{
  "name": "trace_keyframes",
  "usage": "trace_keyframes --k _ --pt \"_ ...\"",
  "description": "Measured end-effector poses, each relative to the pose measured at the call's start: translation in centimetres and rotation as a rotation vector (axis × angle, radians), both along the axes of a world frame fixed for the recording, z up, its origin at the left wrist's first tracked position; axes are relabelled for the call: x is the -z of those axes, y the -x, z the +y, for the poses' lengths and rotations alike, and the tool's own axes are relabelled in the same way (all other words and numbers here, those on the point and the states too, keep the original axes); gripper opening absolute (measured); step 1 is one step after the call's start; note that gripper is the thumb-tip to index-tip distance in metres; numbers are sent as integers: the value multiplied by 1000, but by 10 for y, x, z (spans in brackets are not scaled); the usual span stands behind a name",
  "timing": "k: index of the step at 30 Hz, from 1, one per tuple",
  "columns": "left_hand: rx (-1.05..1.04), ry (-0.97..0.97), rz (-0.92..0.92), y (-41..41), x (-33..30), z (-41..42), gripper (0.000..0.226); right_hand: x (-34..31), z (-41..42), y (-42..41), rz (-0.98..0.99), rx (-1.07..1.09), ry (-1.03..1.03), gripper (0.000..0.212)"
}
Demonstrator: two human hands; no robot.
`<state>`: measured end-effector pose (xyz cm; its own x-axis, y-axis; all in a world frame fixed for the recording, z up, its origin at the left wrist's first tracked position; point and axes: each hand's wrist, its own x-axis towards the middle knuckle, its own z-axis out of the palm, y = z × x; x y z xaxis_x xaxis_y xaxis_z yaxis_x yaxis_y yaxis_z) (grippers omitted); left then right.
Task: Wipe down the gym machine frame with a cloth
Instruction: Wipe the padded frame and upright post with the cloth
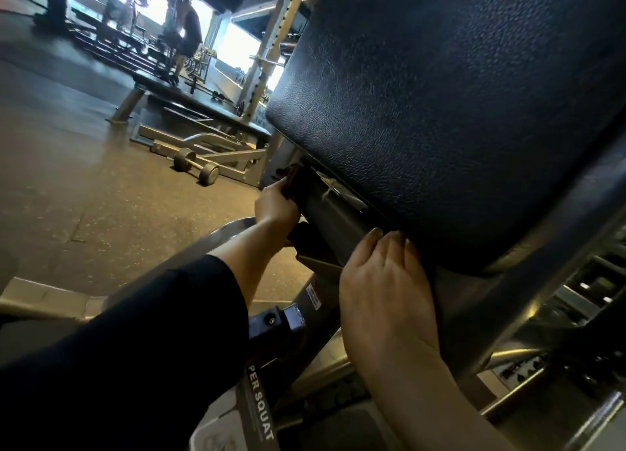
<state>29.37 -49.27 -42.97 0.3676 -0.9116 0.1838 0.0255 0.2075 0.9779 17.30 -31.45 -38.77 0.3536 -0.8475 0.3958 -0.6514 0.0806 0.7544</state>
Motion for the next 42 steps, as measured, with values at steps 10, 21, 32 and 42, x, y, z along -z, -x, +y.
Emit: trace_keyframes --k 10,21,32,42 --pt "59 228 -40 19 16 50 55 3 4 2 54 -15 39 76" --pt "-8 102 -72 11 0 22 52 7 -2 5 -77 -6 30 70" --pt "83 380 -129 77 42 151 52 54 42 51 -444 -538 -150 37" --pt "340 223 3 64 80 198 43 105 68 59 -957 -736 -132 16"
